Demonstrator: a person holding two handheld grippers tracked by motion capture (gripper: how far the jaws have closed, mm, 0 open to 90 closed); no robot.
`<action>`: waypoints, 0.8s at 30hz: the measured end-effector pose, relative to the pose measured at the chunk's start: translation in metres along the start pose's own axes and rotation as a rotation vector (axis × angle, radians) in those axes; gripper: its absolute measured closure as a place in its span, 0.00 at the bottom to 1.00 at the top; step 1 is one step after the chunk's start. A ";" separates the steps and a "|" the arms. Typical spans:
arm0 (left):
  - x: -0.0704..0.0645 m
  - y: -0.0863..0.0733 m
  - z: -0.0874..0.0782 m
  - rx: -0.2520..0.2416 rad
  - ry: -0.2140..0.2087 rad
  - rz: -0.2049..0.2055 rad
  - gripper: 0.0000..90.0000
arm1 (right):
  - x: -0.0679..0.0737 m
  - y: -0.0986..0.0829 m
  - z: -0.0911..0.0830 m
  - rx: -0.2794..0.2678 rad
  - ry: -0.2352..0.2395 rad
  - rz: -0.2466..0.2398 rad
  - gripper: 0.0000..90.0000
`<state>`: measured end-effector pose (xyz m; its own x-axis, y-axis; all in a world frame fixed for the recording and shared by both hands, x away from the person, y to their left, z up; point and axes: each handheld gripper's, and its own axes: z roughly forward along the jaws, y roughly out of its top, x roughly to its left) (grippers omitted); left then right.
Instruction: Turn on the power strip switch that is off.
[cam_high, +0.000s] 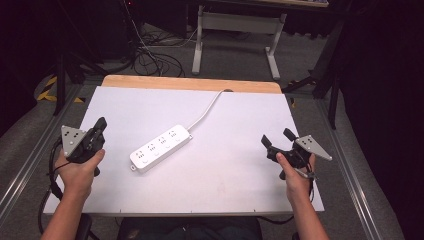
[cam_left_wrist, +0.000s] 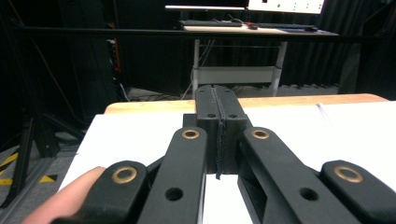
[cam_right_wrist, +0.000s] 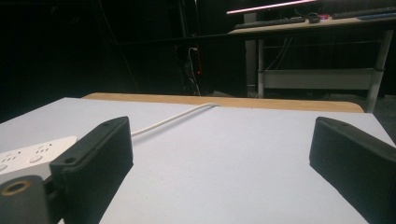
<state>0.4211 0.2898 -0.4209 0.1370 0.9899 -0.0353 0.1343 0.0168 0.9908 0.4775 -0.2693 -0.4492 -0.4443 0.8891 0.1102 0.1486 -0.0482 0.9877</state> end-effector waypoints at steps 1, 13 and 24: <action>-0.001 0.000 0.000 0.005 -0.006 0.001 1.00 | 0.000 0.000 0.000 0.000 0.000 0.000 0.07; -0.019 -0.001 0.012 0.064 -0.093 0.079 1.00 | 0.000 -0.001 -0.001 0.004 -0.003 0.001 0.07; -0.037 -0.004 0.024 0.143 -0.166 0.152 1.00 | 0.000 -0.001 -0.001 0.008 -0.004 0.002 0.08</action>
<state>0.4391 0.2495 -0.4272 0.3233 0.9429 0.0795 0.2356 -0.1616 0.9583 0.4763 -0.2698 -0.4502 -0.4401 0.8910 0.1114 0.1567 -0.0460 0.9866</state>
